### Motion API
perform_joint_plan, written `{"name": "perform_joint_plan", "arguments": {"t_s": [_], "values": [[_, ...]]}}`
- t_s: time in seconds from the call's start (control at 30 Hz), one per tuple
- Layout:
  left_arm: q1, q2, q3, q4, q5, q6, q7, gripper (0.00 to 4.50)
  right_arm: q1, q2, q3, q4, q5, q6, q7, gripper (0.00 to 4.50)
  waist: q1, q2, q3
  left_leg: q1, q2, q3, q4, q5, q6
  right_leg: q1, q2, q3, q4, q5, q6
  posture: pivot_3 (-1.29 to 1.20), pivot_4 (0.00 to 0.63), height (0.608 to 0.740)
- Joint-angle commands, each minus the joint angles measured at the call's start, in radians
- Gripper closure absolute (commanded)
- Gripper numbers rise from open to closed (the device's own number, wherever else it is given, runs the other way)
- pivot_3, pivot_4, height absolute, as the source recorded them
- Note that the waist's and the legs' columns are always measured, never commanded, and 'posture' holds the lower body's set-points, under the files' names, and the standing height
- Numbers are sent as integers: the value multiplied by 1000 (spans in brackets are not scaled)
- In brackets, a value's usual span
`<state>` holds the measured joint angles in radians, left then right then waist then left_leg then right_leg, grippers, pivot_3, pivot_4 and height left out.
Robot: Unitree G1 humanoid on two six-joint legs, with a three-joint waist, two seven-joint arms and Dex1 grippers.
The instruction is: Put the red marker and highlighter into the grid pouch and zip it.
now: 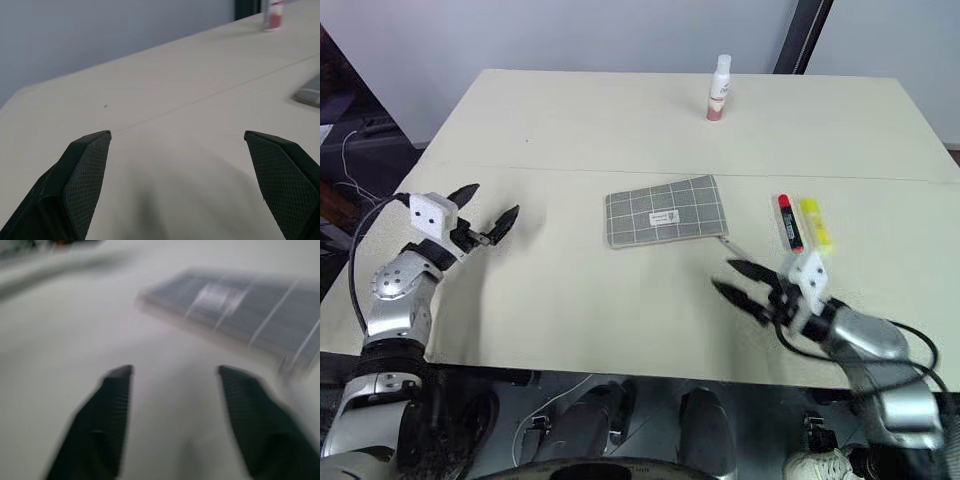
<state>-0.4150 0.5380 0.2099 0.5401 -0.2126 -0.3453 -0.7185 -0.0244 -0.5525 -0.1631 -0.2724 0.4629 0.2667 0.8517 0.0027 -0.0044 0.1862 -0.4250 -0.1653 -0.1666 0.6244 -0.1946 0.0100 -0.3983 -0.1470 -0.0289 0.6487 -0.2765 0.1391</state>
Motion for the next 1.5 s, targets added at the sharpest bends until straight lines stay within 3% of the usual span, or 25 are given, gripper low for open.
{"name": "perform_joint_plan", "arguments": {"t_s": [0.03, 0.07, 0.2, 0.43, 0.6, 0.83, 1.0, 1.13, 1.33, 1.5], "values": [[-64, 13, -60, 63, 78, -135, -29, 0, -212, 72, 123, 156, -173, -61, -129, 3890, 2, 0, 0, 0, 0, 0, 0, 0, 0, 0, 0, 0, 0, 1, -1, 0, 150, 740], [-86, 10, -82, 88, 98, -171, -34, 0, -288, 104, 156, 233, -228, -80, -174, 4479, 3, 0, 0, 0, 0, 0, 0, 1, -1, -1, 1, 0, 0, 1, -2, 0, 150, 740], [-168, 11, -177, 191, 217, -344, -25, 0, -495, 173, 241, 513, -398, -167, -306, 4479, 12, 0, 0, -1, 2, -1, -1, 3, -1, -6, 7, 0, 0, 2, -1, 0, 150, 740], [-285, 25, -346, 371, 468, -634, 87, 0, -620, 157, 291, 791, -564, -284, -437, 4479, 1, 0, 0, -2, 1, 0, -6, 6, -5, -6, 8, 5, 0, 3, -1, 0, 150, 740], [-370, -5, -476, 466, 672, -732, 247, 0, -570, 153, 317, 775, -567, -276, -368, 4479, -14, -1, -1, -1, 3, -1, -8, 8, -7, -7, 11, 5, 2, 3, -1, 0, 150, 740], [-454, -57, -536, 576, 734, -724, 372, 0, -518, 144, 306, 691, -564, -246, -350, 4479, -17, -1, -1, 2, 5, -1, -8, 9, -8, -6, 13, 6, 6, 5, -3, 0, 150, 740], [-470, -89, -554, 619, 712, -731, 352, 0, -504, 145, 303, 649, -565, -224, -350, 4479, -17, -1, -1, 3, 5, -1, -8, 10, -8, -6, 13, 6, 7, 6, -4, 0, 150, 740], [-461, -108, -556, 629, 688, -725, 308, 1293, -495, 149, 306, 627, -565, -217, -349, 4500, -16, -1, -1, 3, 5, -1, -8, 10, -8, -6, 13, 6, 7, 6, -4, 0, 150, 740], [-438, -116, -531, 631, 600, -707, 189, 4338, -494, 155, 311, 617, -569, -222, -348, 4500, -18, -1, -2, 3, 5, -1, -8, 10, -8, -6, 13, 6, 7, 6, -4, 0, 150, 740], [-423, -123, -489, 601, 493, -687, 93, 4430, -487, 170, 271, 572, -505, -220, -327, 4500, -21, -1, -2, 3, 5, -1, -8, 10, -8, -6, 13, 6, 7, 6, -4, 0, 150, 740]]}}
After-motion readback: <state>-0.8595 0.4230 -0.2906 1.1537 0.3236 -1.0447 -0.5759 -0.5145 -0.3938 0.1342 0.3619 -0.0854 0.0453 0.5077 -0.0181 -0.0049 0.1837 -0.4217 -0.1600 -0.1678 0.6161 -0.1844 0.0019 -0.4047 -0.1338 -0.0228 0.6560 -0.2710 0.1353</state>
